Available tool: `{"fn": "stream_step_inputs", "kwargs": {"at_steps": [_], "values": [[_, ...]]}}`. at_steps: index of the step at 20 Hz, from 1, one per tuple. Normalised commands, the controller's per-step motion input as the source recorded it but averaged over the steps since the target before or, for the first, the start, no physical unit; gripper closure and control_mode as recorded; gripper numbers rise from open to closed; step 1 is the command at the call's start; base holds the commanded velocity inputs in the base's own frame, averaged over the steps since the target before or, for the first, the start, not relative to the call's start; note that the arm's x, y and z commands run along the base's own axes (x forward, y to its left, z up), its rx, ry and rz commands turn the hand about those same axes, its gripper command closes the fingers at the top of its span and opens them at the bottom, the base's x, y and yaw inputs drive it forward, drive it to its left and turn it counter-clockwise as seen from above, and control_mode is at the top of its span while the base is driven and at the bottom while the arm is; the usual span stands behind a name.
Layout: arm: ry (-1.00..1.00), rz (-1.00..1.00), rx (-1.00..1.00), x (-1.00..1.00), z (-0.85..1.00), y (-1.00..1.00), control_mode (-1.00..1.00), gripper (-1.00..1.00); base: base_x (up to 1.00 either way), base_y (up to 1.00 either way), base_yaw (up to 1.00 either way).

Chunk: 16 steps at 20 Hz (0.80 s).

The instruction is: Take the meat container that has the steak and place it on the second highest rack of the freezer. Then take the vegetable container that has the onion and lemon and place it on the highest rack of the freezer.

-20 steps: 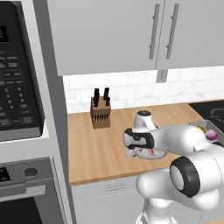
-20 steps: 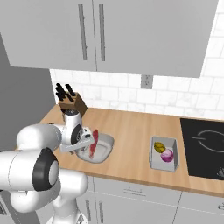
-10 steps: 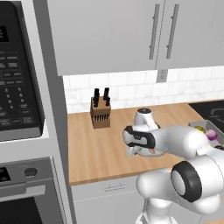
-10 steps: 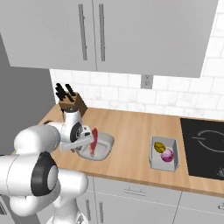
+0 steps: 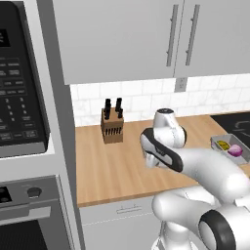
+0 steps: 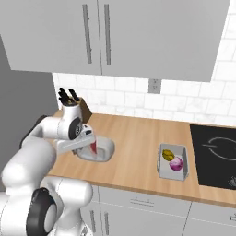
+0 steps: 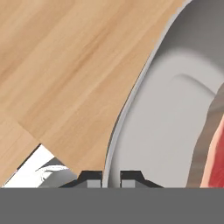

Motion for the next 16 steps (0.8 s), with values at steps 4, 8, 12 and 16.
{"fn": "stream_step_inputs", "kwargs": {"at_steps": [4,8,12,16], "values": [[0.05,0.1,0.0,-0.54,0.32,-0.12,-1.0,1.0,0.0,0.0,0.0],[0.01,0.11,0.02,-0.15,0.19,-0.33,-1.0,1.0,0.0,0.0,0.0],[-0.03,0.25,0.14,0.19,0.19,-0.46,-1.0,1.0,0.0,0.0,0.0],[-0.01,0.2,0.07,0.02,0.62,0.03,-1.0,1.0,0.0,0.0,0.0]]}}
